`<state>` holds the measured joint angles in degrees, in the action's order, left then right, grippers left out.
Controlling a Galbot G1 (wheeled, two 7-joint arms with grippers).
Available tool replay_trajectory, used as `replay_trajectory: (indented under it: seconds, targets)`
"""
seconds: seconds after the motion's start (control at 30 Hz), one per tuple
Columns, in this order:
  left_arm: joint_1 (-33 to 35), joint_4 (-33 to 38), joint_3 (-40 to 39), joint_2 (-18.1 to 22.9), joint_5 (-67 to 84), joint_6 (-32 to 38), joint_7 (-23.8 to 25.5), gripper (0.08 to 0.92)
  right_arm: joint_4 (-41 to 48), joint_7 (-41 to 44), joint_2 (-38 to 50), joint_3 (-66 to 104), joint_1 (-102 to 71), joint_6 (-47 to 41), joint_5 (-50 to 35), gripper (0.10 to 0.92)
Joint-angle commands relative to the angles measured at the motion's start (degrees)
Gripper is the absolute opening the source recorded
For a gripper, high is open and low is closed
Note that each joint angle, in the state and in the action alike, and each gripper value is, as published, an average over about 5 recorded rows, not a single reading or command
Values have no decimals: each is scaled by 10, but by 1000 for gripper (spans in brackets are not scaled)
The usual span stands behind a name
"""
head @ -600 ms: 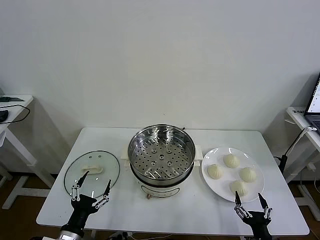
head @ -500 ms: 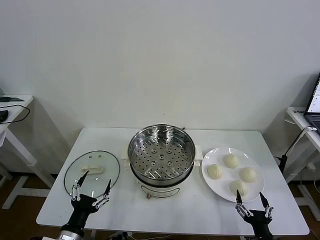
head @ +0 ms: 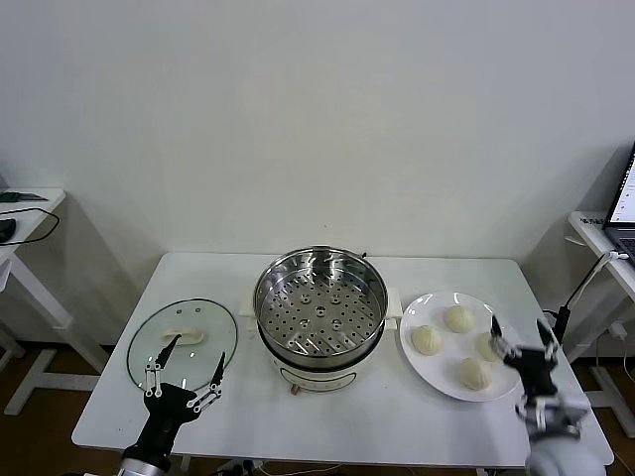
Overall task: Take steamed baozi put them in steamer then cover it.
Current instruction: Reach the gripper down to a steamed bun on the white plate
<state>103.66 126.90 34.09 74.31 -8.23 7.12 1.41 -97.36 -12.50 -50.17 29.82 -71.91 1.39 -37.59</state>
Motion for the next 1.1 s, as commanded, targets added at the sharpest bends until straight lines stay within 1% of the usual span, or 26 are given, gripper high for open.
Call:
replay_trajectory:
  seconds: [0.03,0.13,0.23,0.33,0.47,0.6,0.73,0.83,1.1]
  targets:
    - [3,10,-2,1,2,-3,0,823,205,131,127,-176,315,-70,-88,823]
    - [3,12,-2,2,4,-4,0,823,266,240,153,-265,395,-66,-73,823]
    - [3,13,-1,3,7,-5,0,823,313,373,178,-352,461,-47,-24,823]
    - [3,13,1,3,9,-7,0,823,355,504,189,-426,531,-26,46,823]
    - [2,13,1,5,19,-13,0,823,415,673,180,-509,623,4,151,823]
    - [3,14,2,9,28,-21,0,823,460,802,157,-560,686,30,266,823]
    - [6,15,6,13,29,-24,-1,823,485,881,129,-580,723,37,357,823]
    - [9,16,9,16,30,-25,-1,823,494,913,110,-593,740,42,413,823]
    - [16,18,13,22,30,-26,-4,823,553,899,36,-614,753,62,495,823]
